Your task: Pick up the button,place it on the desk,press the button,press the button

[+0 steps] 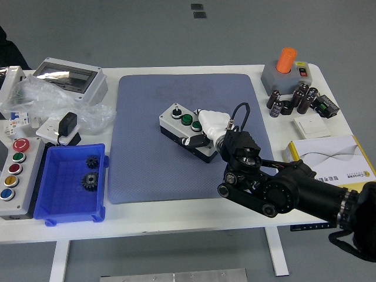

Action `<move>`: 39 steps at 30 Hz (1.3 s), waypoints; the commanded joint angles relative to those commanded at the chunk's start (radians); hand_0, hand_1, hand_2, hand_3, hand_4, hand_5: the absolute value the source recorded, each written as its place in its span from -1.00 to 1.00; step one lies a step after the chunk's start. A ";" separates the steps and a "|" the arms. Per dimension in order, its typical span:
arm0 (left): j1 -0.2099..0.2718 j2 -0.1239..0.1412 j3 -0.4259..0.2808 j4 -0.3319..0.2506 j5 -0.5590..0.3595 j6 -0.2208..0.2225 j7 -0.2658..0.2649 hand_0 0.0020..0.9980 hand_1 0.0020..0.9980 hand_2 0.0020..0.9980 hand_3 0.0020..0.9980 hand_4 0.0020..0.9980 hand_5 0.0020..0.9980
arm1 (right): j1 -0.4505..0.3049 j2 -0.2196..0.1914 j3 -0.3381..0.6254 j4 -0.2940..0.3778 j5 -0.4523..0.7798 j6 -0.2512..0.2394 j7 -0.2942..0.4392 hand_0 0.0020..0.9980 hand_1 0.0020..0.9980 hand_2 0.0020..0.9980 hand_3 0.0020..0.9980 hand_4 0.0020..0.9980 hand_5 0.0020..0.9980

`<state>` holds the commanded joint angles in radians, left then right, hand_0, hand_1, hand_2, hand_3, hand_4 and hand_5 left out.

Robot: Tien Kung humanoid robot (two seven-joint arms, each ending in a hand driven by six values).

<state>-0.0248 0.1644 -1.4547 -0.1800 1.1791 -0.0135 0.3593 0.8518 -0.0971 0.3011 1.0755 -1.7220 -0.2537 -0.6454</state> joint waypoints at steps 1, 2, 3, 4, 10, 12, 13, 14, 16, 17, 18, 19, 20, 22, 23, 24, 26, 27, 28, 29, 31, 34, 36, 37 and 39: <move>0.001 0.000 0.001 0.000 -0.001 0.000 0.000 0.29 0.31 0.15 0.25 0.18 -0.55 | 0.004 -0.011 -0.001 0.016 -0.008 0.004 0.000 -0.63 -0.24 -0.35 -0.34 -0.20 -0.93; 0.001 0.000 0.002 0.000 -0.003 0.000 0.000 0.29 0.31 0.15 0.25 0.18 -0.55 | 0.007 -0.022 -0.001 0.031 -0.015 0.010 0.000 -0.63 -0.24 -0.35 -0.34 -0.20 -0.93; 0.002 -0.001 0.003 0.000 -0.004 0.001 0.000 0.29 0.31 0.15 0.25 0.18 -0.55 | 0.012 -0.038 -0.002 0.049 -0.019 0.020 0.000 -0.63 -0.24 -0.35 -0.34 -0.20 -0.93; 0.002 -0.001 0.003 0.000 -0.005 0.001 0.000 0.29 0.31 0.15 0.25 0.18 -0.55 | 0.017 -0.058 -0.004 0.071 -0.020 0.033 0.000 -0.63 -0.24 -0.35 -0.34 -0.20 -0.93; 0.004 -0.001 0.015 0.000 -0.018 0.002 -0.001 0.29 0.30 0.15 0.25 0.18 -0.55 | 0.059 -0.182 -0.066 0.193 0.045 -0.017 0.115 -0.63 -0.22 -0.33 -0.27 -0.24 -1.00; 0.003 -0.001 0.019 0.000 -0.022 0.002 -0.002 0.29 0.31 0.15 0.25 0.18 -0.55 | 0.069 -0.222 -0.086 0.217 0.067 -0.052 0.164 -0.63 -0.20 -0.30 -0.22 -0.44 -1.00; 0.003 -0.001 0.021 0.000 -0.024 0.002 -0.002 0.29 0.31 0.15 0.25 0.18 -0.55 | 0.073 -0.241 -0.097 0.223 0.082 -0.065 0.188 -0.63 -0.20 -0.30 -0.22 -0.44 -1.00; 0.003 -0.001 0.023 0.000 -0.024 0.002 -0.001 0.29 0.31 0.15 0.25 0.18 -0.55 | 0.078 -0.261 -0.110 0.228 0.101 -0.077 0.217 -0.63 -0.20 -0.30 -0.22 -0.44 -1.00; 0.002 -0.001 0.028 0.000 -0.028 0.002 -0.002 0.29 0.31 0.15 0.25 0.18 -0.55 | 0.085 -0.296 -0.134 0.231 0.138 -0.096 0.271 -0.63 -0.20 -0.30 -0.22 -0.44 -1.00; 0.001 -0.002 0.029 0.000 -0.028 0.002 -0.001 0.29 0.31 0.15 0.25 0.18 -0.55 | 0.088 -0.308 -0.144 0.230 0.155 -0.105 0.296 -0.63 -0.20 -0.30 -0.22 -0.44 -1.00; 0.000 -0.002 0.031 0.000 -0.028 0.001 -0.002 0.29 0.30 0.15 0.25 0.18 -0.55 | 0.090 -0.318 -0.155 0.230 0.170 -0.119 0.323 -0.43 -0.12 -0.27 -0.21 -0.52 -1.00; -0.001 -0.002 0.033 0.000 -0.028 0.001 -0.002 0.29 0.30 0.15 0.25 0.18 -0.55 | 0.093 -0.325 -0.164 0.231 0.172 -0.134 0.346 -0.43 -0.12 -0.27 -0.21 -0.52 -1.00; -0.002 -0.002 0.034 0.000 -0.027 0.001 -0.002 0.29 0.30 0.15 0.25 0.18 -0.55 | 0.096 -0.330 -0.174 0.230 0.165 -0.150 0.372 -0.43 -0.12 -0.27 -0.21 -0.52 -1.00; -0.004 -0.003 0.035 0.000 -0.024 0.000 -0.003 0.29 0.30 0.15 0.25 0.18 -0.55 | 0.101 -0.334 -0.195 0.225 0.137 -0.178 0.416 -0.43 -0.12 -0.27 -0.21 -0.52 -1.00; -0.006 -0.003 0.036 0.000 -0.023 0.000 -0.003 0.29 0.30 0.15 0.25 0.18 -0.55 | 0.104 -0.333 -0.205 0.220 0.121 -0.189 0.435 -0.43 -0.12 -0.27 -0.21 -0.52 -1.00; -0.008 -0.003 0.036 0.000 -0.021 0.000 -0.004 0.29 0.30 0.15 0.25 0.18 -0.55 | 0.105 -0.331 -0.218 0.213 0.106 -0.203 0.455 0.04 0.18 -0.21 -0.22 -0.54 -1.00; -0.012 -0.003 0.036 0.000 -0.019 -0.001 -0.005 0.29 0.30 0.15 0.25 0.18 -0.55 | 0.107 -0.326 -0.240 0.204 0.086 -0.226 0.488 0.04 0.18 -0.21 -0.22 -0.54 -1.00; -0.013 -0.003 0.036 0.000 -0.017 -0.001 -0.005 0.29 0.30 0.15 0.25 0.18 -0.55 | 0.108 -0.324 -0.249 0.201 0.079 -0.237 0.500 0.04 0.18 -0.21 -0.22 -0.54 -1.00; -0.015 -0.003 0.035 0.000 -0.013 -0.001 -0.005 0.29 0.30 0.15 0.25 0.18 -0.55 | 0.108 -0.321 -0.259 0.201 0.065 -0.246 0.508 0.04 0.18 -0.21 -0.22 -0.54 -1.00; -0.017 -0.002 0.034 0.000 -0.010 -0.002 -0.005 0.29 0.30 0.15 0.25 0.18 -0.55 | 0.109 -0.318 -0.266 0.201 0.052 -0.253 0.515 0.04 0.18 -0.21 -0.22 -0.54 -1.00; -0.020 -0.001 0.032 0.000 -0.005 -0.002 -0.005 0.29 0.30 0.15 0.25 0.17 -0.54 | 0.110 -0.311 -0.281 0.200 0.019 -0.261 0.523 0.33 0.28 -0.16 -0.18 -0.53 -1.00; -0.023 -0.001 0.032 0.000 -0.001 -0.003 -0.006 0.29 0.30 0.15 0.25 0.17 -0.54 | 0.108 -0.301 -0.290 0.191 -0.015 -0.248 0.522 0.33 0.28 -0.16 -0.18 -0.53 -1.00; -0.023 0.000 0.032 0.000 0.000 -0.003 -0.005 0.29 0.30 0.15 0.25 0.17 -0.54 | 0.108 -0.293 -0.290 0.177 -0.025 -0.233 0.522 0.38 0.29 -0.15 -0.18 -0.54 -1.00; -0.023 0.000 0.032 0.000 0.000 -0.003 -0.005 0.29 0.30 0.15 0.25 0.17 -0.54 | 0.107 -0.287 -0.290 0.165 -0.028 -0.222 0.522 0.38 0.29 -0.15 -0.18 -0.54 -1.00; -0.023 0.000 0.032 0.000 0.000 -0.003 -0.005 0.29 0.30 0.15 0.25 0.17 -0.54 | 0.107 -0.277 -0.290 0.147 -0.029 -0.210 0.522 0.38 0.29 -0.15 -0.18 -0.54 -1.00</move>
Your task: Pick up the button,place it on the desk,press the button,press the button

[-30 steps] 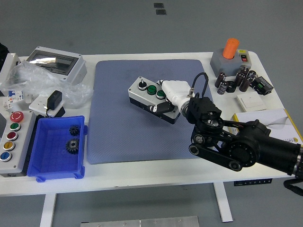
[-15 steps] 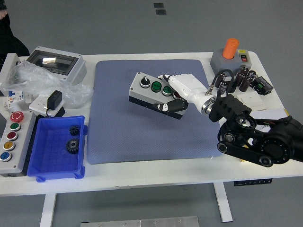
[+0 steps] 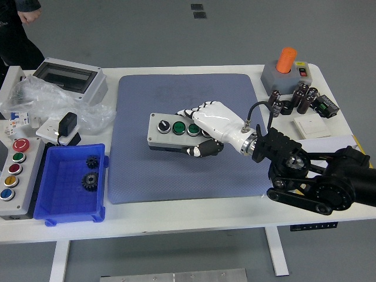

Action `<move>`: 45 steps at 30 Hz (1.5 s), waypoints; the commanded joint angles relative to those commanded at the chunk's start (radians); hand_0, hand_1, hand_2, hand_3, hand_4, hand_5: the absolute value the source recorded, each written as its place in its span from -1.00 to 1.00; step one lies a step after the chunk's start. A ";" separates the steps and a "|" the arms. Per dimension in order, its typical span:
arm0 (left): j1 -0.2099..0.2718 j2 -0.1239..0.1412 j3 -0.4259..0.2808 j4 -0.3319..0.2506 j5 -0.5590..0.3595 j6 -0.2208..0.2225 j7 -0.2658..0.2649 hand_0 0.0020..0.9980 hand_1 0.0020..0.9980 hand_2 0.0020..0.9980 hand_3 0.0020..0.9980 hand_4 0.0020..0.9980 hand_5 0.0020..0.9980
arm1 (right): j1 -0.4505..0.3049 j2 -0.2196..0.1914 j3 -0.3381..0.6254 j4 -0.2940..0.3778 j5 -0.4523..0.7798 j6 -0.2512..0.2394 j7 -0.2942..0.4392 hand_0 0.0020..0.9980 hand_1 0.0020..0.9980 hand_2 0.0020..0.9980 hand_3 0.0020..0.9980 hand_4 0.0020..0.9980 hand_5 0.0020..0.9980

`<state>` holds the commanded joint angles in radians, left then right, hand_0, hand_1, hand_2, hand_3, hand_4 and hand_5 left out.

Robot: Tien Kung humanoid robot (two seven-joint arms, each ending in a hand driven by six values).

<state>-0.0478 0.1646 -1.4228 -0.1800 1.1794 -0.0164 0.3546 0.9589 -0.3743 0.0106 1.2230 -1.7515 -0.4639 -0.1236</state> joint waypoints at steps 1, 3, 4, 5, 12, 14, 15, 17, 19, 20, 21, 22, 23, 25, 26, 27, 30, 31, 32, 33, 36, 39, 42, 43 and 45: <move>0.000 0.000 0.000 0.000 0.000 0.000 0.000 0.29 0.30 0.15 0.25 0.17 -0.54 | 0.000 0.005 0.000 -0.009 0.000 0.004 0.000 0.38 0.29 -0.15 -0.18 -0.54 -1.00; 0.000 0.000 0.000 0.000 0.000 0.000 0.001 0.29 0.30 0.15 0.25 0.17 -0.53 | -0.001 0.016 0.000 -0.028 0.002 0.011 0.001 0.43 0.32 0.07 -0.16 -0.55 -1.00; 0.000 0.000 -0.001 0.000 0.001 0.000 0.002 0.29 0.30 0.15 0.25 0.17 -0.53 | -0.002 0.022 0.000 -0.039 0.001 0.014 0.001 0.43 0.32 0.07 -0.16 -0.55 -1.00; 0.000 0.000 -0.003 0.000 0.002 0.000 0.003 0.29 0.30 0.15 0.25 0.17 -0.53 | -0.004 0.027 0.000 -0.048 0.000 0.017 0.001 0.43 0.32 0.07 -0.16 -0.55 -1.00; 0.001 0.000 -0.010 0.000 0.009 0.000 0.011 0.29 0.30 0.15 0.25 0.17 -0.53 | -0.011 0.048 0.001 -0.084 -0.027 0.049 -0.017 0.43 0.33 0.21 -0.15 -0.53 -1.00; 0.000 0.001 -0.011 0.000 0.009 0.001 0.011 0.29 0.30 0.15 0.25 0.17 -0.53 | -0.010 0.050 -0.001 -0.085 -0.036 0.055 -0.023 0.43 0.33 0.21 -0.15 -0.53 -1.00; -0.001 0.001 -0.011 0.000 0.009 0.001 0.011 0.28 0.30 0.15 0.25 0.17 -0.53 | -0.009 0.050 -0.002 -0.085 -0.039 0.056 -0.025 0.42 0.33 0.31 -0.14 -0.51 -1.00; -0.001 0.001 -0.012 0.000 0.010 0.001 0.011 0.28 0.30 0.15 0.25 0.17 -0.53 | -0.007 0.052 -0.004 -0.088 -0.045 0.058 -0.028 0.42 0.33 0.31 -0.14 -0.51 -1.00; -0.002 0.002 -0.013 0.000 0.012 0.000 0.011 0.28 0.30 0.15 0.25 0.17 -0.53 | -0.004 0.053 -0.003 -0.090 -0.052 0.063 -0.031 0.42 0.33 0.31 -0.14 -0.51 -1.00; -0.003 0.002 -0.014 0.000 0.012 0.000 0.011 0.28 0.30 0.15 0.25 0.17 -0.53 | -0.002 0.053 -0.002 -0.091 -0.055 0.067 -0.032 0.42 0.33 0.31 -0.14 -0.51 -1.00; -0.003 0.002 -0.014 0.000 0.013 0.000 0.011 0.28 0.30 0.15 0.25 0.17 -0.53 | -0.001 0.054 -0.001 -0.092 -0.056 0.071 -0.033 0.42 0.31 0.32 -0.05 -0.35 -1.00; -0.003 0.002 -0.014 0.000 0.013 0.000 0.011 0.28 0.30 0.15 0.25 0.17 -0.53 | 0.000 0.054 0.000 -0.093 -0.057 0.074 -0.033 0.42 0.31 0.32 -0.05 -0.35 -1.00; -0.003 0.002 -0.014 0.000 0.013 0.000 0.011 0.28 0.30 0.15 0.25 0.17 -0.53 | 0.001 0.053 0.001 -0.093 -0.058 0.077 -0.033 0.42 0.31 0.32 -0.05 -0.35 -1.00; -0.003 0.002 -0.014 0.000 0.013 0.000 0.011 0.28 0.30 0.15 0.25 0.17 -0.53 | 0.003 0.053 0.003 -0.095 -0.058 0.086 -0.034 0.42 0.31 0.32 -0.05 -0.35 -1.00; -0.003 0.002 -0.014 0.000 0.013 0.000 0.011 0.28 0.30 0.15 0.25 0.17 -0.53 | 0.005 0.052 0.004 -0.097 -0.057 0.092 -0.033 0.42 0.31 0.32 -0.05 -0.35 -1.00; -0.003 0.002 -0.014 0.000 0.013 0.000 0.011 0.28 0.30 0.15 0.25 0.17 -0.53 | 0.007 0.051 0.005 -0.098 -0.055 0.097 -0.033 0.43 0.31 0.32 0.14 0.02 -1.00; -0.004 0.003 -0.013 0.000 0.012 -0.001 0.011 0.28 0.30 0.15 0.25 0.17 -0.53 | 0.013 0.049 0.003 -0.101 -0.051 0.113 -0.032 0.43 0.31 0.32 0.14 0.02 -1.00; -0.004 0.003 -0.013 0.000 0.012 -0.001 0.011 0.28 0.30 0.15 0.25 0.17 -0.53 | 0.014 0.049 0.002 -0.102 -0.050 0.118 -0.033 0.43 0.31 0.32 0.14 0.02 -1.00; -0.004 0.003 -0.012 0.000 0.012 -0.001 0.011 0.28 0.30 0.15 0.25 0.17 -0.53 | 0.017 0.048 0.001 -0.104 -0.048 0.126 -0.033 0.43 0.31 0.32 0.14 0.02 -1.00; -0.004 0.003 -0.012 0.000 0.012 -0.002 0.011 0.28 0.30 0.15 0.25 0.16 -0.53 | 0.018 0.047 0.000 -0.106 -0.047 0.131 -0.033 0.44 0.33 0.31 0.36 0.21 -1.00; -0.004 0.004 -0.010 0.000 0.010 -0.002 0.012 0.28 0.30 0.15 0.25 0.16 -0.53 | 0.021 0.045 -0.003 -0.109 -0.044 0.148 -0.035 0.44 0.33 0.31 0.36 0.21 -1.00; -0.004 0.004 -0.010 0.000 0.010 -0.002 0.013 0.28 0.30 0.15 0.25 0.16 -0.53 | 0.023 0.045 -0.004 -0.110 -0.044 0.158 -0.038 0.45 0.35 0.34 0.42 0.27 -1.00; -0.005 0.005 -0.009 0.000 0.009 -0.003 0.013 0.28 0.30 0.15 0.25 0.16 -0.53 | 0.025 0.044 -0.005 -0.112 -0.045 0.167 -0.040 0.45 0.35 0.34 0.42 0.27 -1.00; -0.005 0.005 -0.009 0.000 0.009 -0.003 0.013 0.28 0.30 0.15 0.25 0.16 -0.53 | 0.025 0.044 -0.005 -0.113 -0.046 0.170 -0.041 0.45 0.35 0.34 0.42 0.27 -1.00; -0.005 0.005 -0.009 0.000 0.010 -0.003 0.013 0.28 0.30 0.14 0.25 0.16 -0.54 | 0.027 0.044 -0.005 -0.115 -0.047 0.175 -0.042 0.47 0.36 0.42 0.54 0.33 -1.00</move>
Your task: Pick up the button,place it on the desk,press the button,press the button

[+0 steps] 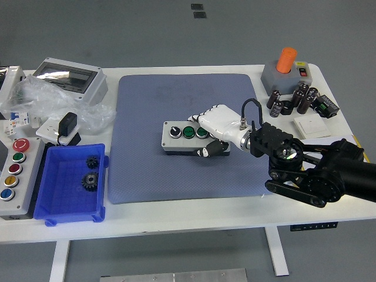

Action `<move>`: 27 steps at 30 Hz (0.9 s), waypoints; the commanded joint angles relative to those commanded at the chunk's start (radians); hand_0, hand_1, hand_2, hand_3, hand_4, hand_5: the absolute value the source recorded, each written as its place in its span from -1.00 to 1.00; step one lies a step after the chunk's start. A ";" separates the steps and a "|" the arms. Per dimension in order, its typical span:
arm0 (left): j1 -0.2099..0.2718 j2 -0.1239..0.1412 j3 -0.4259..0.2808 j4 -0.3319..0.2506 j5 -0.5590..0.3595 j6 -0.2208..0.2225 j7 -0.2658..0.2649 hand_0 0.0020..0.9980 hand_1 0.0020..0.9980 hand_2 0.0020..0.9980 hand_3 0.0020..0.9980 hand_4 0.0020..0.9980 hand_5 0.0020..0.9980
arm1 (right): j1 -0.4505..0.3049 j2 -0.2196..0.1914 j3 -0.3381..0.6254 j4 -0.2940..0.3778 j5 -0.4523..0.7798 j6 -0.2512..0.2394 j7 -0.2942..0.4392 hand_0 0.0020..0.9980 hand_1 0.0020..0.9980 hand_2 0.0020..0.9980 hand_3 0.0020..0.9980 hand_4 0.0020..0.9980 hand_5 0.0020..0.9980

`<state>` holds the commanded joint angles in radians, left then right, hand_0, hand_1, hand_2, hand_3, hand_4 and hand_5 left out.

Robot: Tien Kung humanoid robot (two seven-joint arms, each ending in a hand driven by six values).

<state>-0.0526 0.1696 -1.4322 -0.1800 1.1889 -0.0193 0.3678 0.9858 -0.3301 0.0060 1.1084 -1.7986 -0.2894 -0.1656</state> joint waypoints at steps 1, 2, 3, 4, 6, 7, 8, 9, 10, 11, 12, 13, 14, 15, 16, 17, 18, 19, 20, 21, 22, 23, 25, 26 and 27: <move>0.000 0.000 0.000 0.000 0.000 0.000 0.000 0.28 0.30 0.14 0.25 0.16 -0.54 | 0.001 0.000 0.000 -0.001 0.000 0.003 -0.001 0.47 0.36 0.42 0.54 0.33 -1.00; 0.000 0.000 -0.001 0.000 0.001 0.000 0.000 0.28 0.30 0.14 0.25 0.16 -0.54 | 0.002 0.000 0.001 -0.001 -0.001 0.007 -0.002 0.47 0.36 0.42 0.54 0.33 -1.00; 0.000 0.000 -0.001 0.000 0.001 0.000 0.000 0.28 0.30 0.14 0.25 0.16 -0.54 | 0.002 0.000 0.001 -0.002 -0.001 0.010 -0.002 0.47 0.36 0.42 0.54 0.33 -1.00; -0.001 0.000 -0.002 0.000 0.002 -0.001 0.000 0.28 0.30 0.14 0.25 0.16 -0.54 | 0.003 0.000 0.001 -0.002 -0.001 0.013 -0.002 0.47 0.36 0.42 0.54 0.33 -1.00; -0.001 0.000 -0.003 0.000 0.003 -0.001 0.000 0.28 0.30 0.14 0.24 0.16 -0.54 | 0.003 0.000 0.002 -0.004 0.001 0.017 -0.002 0.49 0.39 0.46 0.64 0.36 -1.00; -0.001 0.000 -0.003 0.000 0.003 -0.001 0.000 0.28 0.30 0.14 0.24 0.16 -0.54 | 0.003 0.000 0.002 -0.004 0.001 0.020 -0.002 0.49 0.39 0.46 0.64 0.36 -1.00; -0.001 0.000 -0.003 0.000 0.004 -0.001 0.000 0.28 0.30 0.14 0.24 0.16 -0.54 | 0.003 0.001 0.002 -0.005 0.002 0.022 -0.003 0.49 0.39 0.46 0.64 0.36 -1.00; -0.001 0.000 -0.003 0.000 0.004 -0.002 0.000 0.28 0.30 0.14 0.24 0.16 -0.54 | 0.003 0.001 0.002 -0.005 0.003 0.024 -0.003 0.49 0.39 0.46 0.64 0.36 -1.00; -0.001 0.000 -0.003 0.000 0.004 -0.002 0.000 0.28 0.30 0.14 0.24 0.16 -0.54 | 0.004 0.001 0.003 -0.006 0.004 0.026 -0.002 0.49 0.39 0.46 0.64 0.36 -1.00; -0.001 0.000 -0.004 0.000 0.005 -0.002 0.000 0.28 0.30 0.14 0.24 0.16 -0.54 | 0.004 0.001 0.003 -0.007 0.005 0.028 -0.002 0.49 0.39 0.46 0.64 0.36 -1.00; 0.000 0.001 -0.004 0.000 0.005 -0.003 0.000 0.28 0.30 0.13 0.24 0.16 -0.54 | 0.004 0.001 0.004 -0.007 0.005 0.029 -0.002 0.54 0.45 0.55 0.75 0.43 -1.00; 0.000 0.001 -0.005 0.000 0.006 -0.003 0.000 0.28 0.30 0.13 0.24 0.16 -0.54 | 0.005 0.001 0.005 -0.008 0.006 0.032 -0.002 0.54 0.45 0.55 0.75 0.43 -1.00; 0.000 0.001 -0.005 0.000 0.006 -0.004 0.000 0.28 0.30 0.13 0.24 0.16 -0.54 | 0.005 0.000 0.006 -0.008 0.007 0.034 -0.002 0.54 0.45 0.55 0.75 0.43 -1.00; 0.000 0.001 -0.005 0.000 0.006 -0.004 0.000 0.28 0.30 0.13 0.24 0.16 -0.54 | 0.005 0.000 0.007 -0.009 0.008 0.035 -0.002 0.54 0.45 0.55 0.75 0.43 -1.00; 0.000 0.001 -0.005 0.000 0.007 -0.005 -0.001 0.28 0.30 0.13 0.24 0.16 -0.54 | 0.005 0.000 0.008 -0.010 0.009 0.037 -0.002 0.54 0.45 0.55 0.75 0.43 -1.00; 0.000 0.001 -0.005 0.000 0.007 -0.005 -0.001 0.28 0.30 0.13 0.24 0.16 -0.54 | 0.005 0.000 0.009 -0.011 0.009 0.038 -0.002 0.54 0.45 0.55 0.75 0.43 -1.00; 0.000 0.001 -0.006 0.000 0.007 -0.006 -0.001 0.29 0.30 0.12 0.24 0.15 -0.54 | 0.005 0.000 0.009 -0.012 0.010 0.039 -0.002 0.62 0.51 0.63 0.85 0.50 -1.00; 0.000 0.001 -0.006 0.000 0.008 -0.006 -0.001 0.29 0.30 0.12 0.24 0.15 -0.54 | 0.005 0.000 0.010 -0.012 0.010 0.040 -0.002 0.62 0.51 0.63 0.85 0.50 -1.00; -0.001 0.000 -0.006 0.000 0.008 -0.007 -0.001 0.29 0.30 0.12 0.24 0.15 -0.54 | 0.005 0.000 0.011 -0.012 0.010 0.041 -0.003 0.62 0.51 0.63 0.85 0.50 -1.00; -0.001 0.000 -0.007 0.000 0.009 -0.008 -0.001 0.29 0.30 0.12 0.24 0.15 -0.54 | 0.006 -0.001 0.012 -0.013 0.011 0.043 -0.003 0.62 0.51 0.63 0.85 0.50 -1.00; -0.001 0.001 -0.008 0.000 0.009 -0.009 0.000 0.29 0.30 0.12 0.24 0.15 -0.54 | 0.007 -0.001 0.013 -0.013 0.012 0.044 -0.003 0.62 0.51 0.63 0.85 0.50 -1.00; 0.000 0.001 -0.009 0.000 0.010 -0.010 0.001 0.29 0.30 0.12 0.24 0.15 -0.54 | 0.007 -0.001 0.014 -0.013 0.012 0.045 -0.003 0.62 0.51 0.63 0.85 0.50 -1.00; 0.000 0.001 -0.011 0.000 0.011 -0.014 0.002 0.29 0.30 0.10 0.24 0.15 -0.54 | 0.008 -0.002 0.015 -0.014 0.013 0.049 -0.004 0.66 0.54 0.70 0.98 0.59 -0.95; 0.000 0.001 -0.011 0.000 0.011 -0.015 0.002 0.29 0.30 0.10 0.24 0.15 -0.54 | 0.009 -0.002 0.016 -0.014 0.014 0.050 -0.005 0.66 0.54 0.70 0.98 0.59 -0.95; 0.000 0.001 -0.012 0.000 0.011 -0.016 0.002 0.29 0.30 0.10 0.24 0.15 -0.54 | 0.009 -0.003 0.016 -0.014 0.014 0.051 -0.005 0.66 0.54 0.70 0.98 0.59 -0.95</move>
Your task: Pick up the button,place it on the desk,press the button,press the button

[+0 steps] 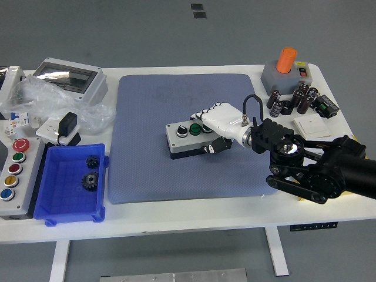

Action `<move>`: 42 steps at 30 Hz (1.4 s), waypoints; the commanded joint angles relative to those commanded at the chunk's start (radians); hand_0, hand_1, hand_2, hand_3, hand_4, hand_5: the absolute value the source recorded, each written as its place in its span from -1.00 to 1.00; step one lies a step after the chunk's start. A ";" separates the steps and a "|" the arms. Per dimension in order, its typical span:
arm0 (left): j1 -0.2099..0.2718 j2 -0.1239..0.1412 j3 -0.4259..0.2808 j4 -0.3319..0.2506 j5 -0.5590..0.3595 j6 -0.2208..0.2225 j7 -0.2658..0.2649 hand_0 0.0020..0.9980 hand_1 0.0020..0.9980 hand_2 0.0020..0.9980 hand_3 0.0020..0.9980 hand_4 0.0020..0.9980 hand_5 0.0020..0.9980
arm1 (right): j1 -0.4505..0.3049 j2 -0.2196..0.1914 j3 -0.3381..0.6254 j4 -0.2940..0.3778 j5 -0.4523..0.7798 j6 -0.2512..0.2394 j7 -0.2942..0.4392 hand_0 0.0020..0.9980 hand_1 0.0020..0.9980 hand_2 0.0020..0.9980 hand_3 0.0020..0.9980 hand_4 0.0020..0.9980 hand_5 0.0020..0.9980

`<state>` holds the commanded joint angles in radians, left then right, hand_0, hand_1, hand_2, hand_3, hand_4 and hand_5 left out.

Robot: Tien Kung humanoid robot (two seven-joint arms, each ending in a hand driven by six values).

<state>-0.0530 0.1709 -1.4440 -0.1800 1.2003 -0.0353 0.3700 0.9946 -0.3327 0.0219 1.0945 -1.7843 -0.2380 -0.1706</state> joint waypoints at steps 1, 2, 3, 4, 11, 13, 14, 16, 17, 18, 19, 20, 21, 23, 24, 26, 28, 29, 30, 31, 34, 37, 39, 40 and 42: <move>0.000 0.000 -0.001 0.000 0.001 -0.002 0.000 0.29 0.30 0.10 0.24 0.15 -0.54 | 0.000 0.000 0.000 0.000 0.000 0.002 -0.001 0.66 0.54 0.70 0.98 0.59 -0.95; 0.000 0.000 -0.002 0.000 0.001 -0.003 0.001 0.29 0.30 0.10 0.24 0.15 -0.54 | 0.000 0.000 0.001 0.000 0.001 0.004 -0.001 0.66 0.54 0.70 0.98 0.59 -0.95; 0.000 0.000 -0.003 0.000 0.002 -0.005 0.001 0.29 0.31 0.09 0.24 0.16 -0.55 | 0.000 0.000 0.002 0.000 0.002 0.005 -0.002 0.66 0.56 0.73 1.00 0.64 -0.90; 0.000 0.000 -0.003 0.000 0.002 -0.006 0.001 0.29 0.31 0.09 0.24 0.16 -0.55 | 0.000 -0.001 0.002 -0.001 0.002 0.006 -0.002 0.66 0.56 0.73 1.00 0.64 -0.90; 0.001 -0.001 -0.007 0.000 0.005 -0.015 0.001 0.29 0.31 0.08 0.24 0.16 -0.55 | 0.000 -0.001 0.001 -0.005 0.011 0.013 -0.004 0.67 0.57 0.75 1.00 0.71 -0.82; 0.002 -0.001 -0.008 0.000 0.005 -0.016 0.000 0.29 0.31 0.08 0.24 0.16 -0.55 | 0.000 -0.003 0.001 -0.004 0.016 0.015 -0.004 0.67 0.57 0.75 1.00 0.71 -0.82; 0.003 -0.001 -0.009 0.000 0.005 -0.016 0.000 0.29 0.31 0.08 0.24 0.16 -0.55 | 0.001 -0.004 0.000 -0.002 0.018 0.016 -0.005 0.67 0.57 0.75 1.00 0.71 -0.82; 0.004 -0.001 -0.009 0.000 0.005 -0.017 -0.001 0.29 0.31 0.08 0.24 0.15 -0.56 | 0.004 -0.009 0.000 0.002 0.024 0.018 -0.006 0.68 0.57 0.77 1.00 0.76 -0.76; 0.004 -0.001 -0.010 0.000 0.004 -0.017 -0.001 0.29 0.31 0.08 0.24 0.15 -0.56 | 0.005 -0.013 0.000 0.004 0.027 0.020 -0.006 0.68 0.57 0.77 1.00 0.76 -0.76; 0.004 -0.001 -0.010 0.000 0.004 -0.017 -0.002 0.29 0.31 0.08 0.24 0.15 -0.56 | 0.007 -0.016 -0.001 0.007 0.031 0.021 -0.007 0.68 0.57 0.77 1.00 0.76 -0.76; 0.005 -0.002 -0.010 0.000 0.004 -0.017 -0.002 0.29 0.31 0.08 0.24 0.15 -0.56 | 0.008 -0.021 -0.001 0.010 0.037 0.022 -0.007 0.68 0.57 0.77 1.00 0.76 -0.76; 0.005 -0.002 -0.010 0.000 0.003 -0.017 -0.003 0.29 0.31 0.08 0.24 0.15 -0.56 | 0.009 -0.027 -0.003 0.014 0.045 0.022 -0.007 0.68 0.57 0.77 1.00 0.76 -0.76; 0.006 -0.002 -0.010 0.000 0.002 -0.017 -0.003 0.29 0.31 0.07 0.23 0.15 -0.56 | 0.010 -0.031 -0.004 0.018 0.052 0.023 -0.007 0.67 0.57 0.77 1.00 0.73 -0.78; 0.007 -0.002 -0.009 0.000 0.001 -0.017 -0.004 0.29 0.31 0.07 0.23 0.15 -0.56 | 0.012 -0.042 -0.007 0.027 0.068 0.024 -0.007 0.67 0.57 0.77 1.00 0.73 -0.78; 0.007 -0.002 -0.009 0.000 0.001 -0.017 -0.004 0.29 0.31 0.07 0.23 0.15 -0.56 | 0.012 -0.047 -0.008 0.034 0.077 0.024 -0.008 0.67 0.57 0.77 1.00 0.73 -0.78; 0.009 -0.002 -0.009 0.000 0.000 -0.017 -0.004 0.29 0.31 0.07 0.23 0.15 -0.56 | 0.014 -0.059 -0.006 0.050 0.093 0.025 -0.010 0.67 0.57 0.77 1.00 0.73 -0.78; 0.010 -0.002 -0.008 0.000 -0.001 -0.017 -0.005 0.29 0.31 0.07 0.23 0.15 -0.58 | 0.017 -0.068 -0.004 0.064 0.109 0.025 -0.012 0.67 0.57 0.77 1.00 0.72 -0.80; 0.010 -0.002 -0.008 0.000 -0.001 -0.017 -0.005 0.29 0.31 0.07 0.23 0.15 -0.58 | 0.018 -0.071 -0.003 0.069 0.116 0.025 -0.012 0.67 0.57 0.77 1.00 0.72 -0.80; 0.011 -0.002 -0.007 0.000 -0.002 -0.017 -0.005 0.29 0.31 0.07 0.23 0.15 -0.58 | 0.019 -0.074 -0.004 0.074 0.126 0.025 -0.012 0.67 0.57 0.77 1.00 0.72 -0.80; 0.011 -0.002 -0.007 0.000 -0.002 -0.017 -0.006 0.29 0.31 0.07 0.23 0.15 -0.58 | 0.019 -0.077 -0.005 0.077 0.132 0.025 -0.012 0.67 0.57 0.77 1.00 0.72 -0.80; 0.011 -0.002 -0.007 0.000 -0.002 -0.016 -0.007 0.30 0.31 0.07 0.22 0.14 -0.59 | 0.020 -0.085 -0.008 0.088 0.150 0.025 -0.011 0.68 0.57 0.79 1.00 0.74 -0.77; 0.012 -0.002 -0.006 0.000 -0.003 -0.015 -0.006 0.30 0.31 0.07 0.22 0.14 -0.59 | 0.020 -0.094 -0.009 0.099 0.161 0.024 -0.012 0.68 0.57 0.79 1.00 0.74 -0.77; 0.013 -0.002 -0.006 0.000 -0.004 -0.015 -0.005 0.30 0.31 0.06 0.22 0.14 -0.59 | 0.019 -0.100 -0.010 0.106 0.168 0.023 -0.013 0.68 0.57 0.80 1.00 0.77 -0.73; 0.014 -0.001 -0.005 0.000 -0.004 -0.015 -0.005 0.30 0.31 0.06 0.22 0.14 -0.59 | 0.018 -0.103 -0.011 0.109 0.172 0.022 -0.013 0.68 0.57 0.80 1.00 0.77 -0.73; 0.014 -0.001 -0.003 0.000 -0.006 -0.014 -0.006 0.30 0.31 0.06 0.22 0.14 -0.59 | 0.016 -0.111 -0.011 0.117 0.178 0.022 -0.013 0.68 0.57 0.80 1.00 0.77 -0.73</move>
<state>-0.0389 0.1694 -1.4475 -0.1800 1.1940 -0.0491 0.3643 1.0109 -0.4433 0.0109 1.2110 -1.6067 -0.2163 -0.1840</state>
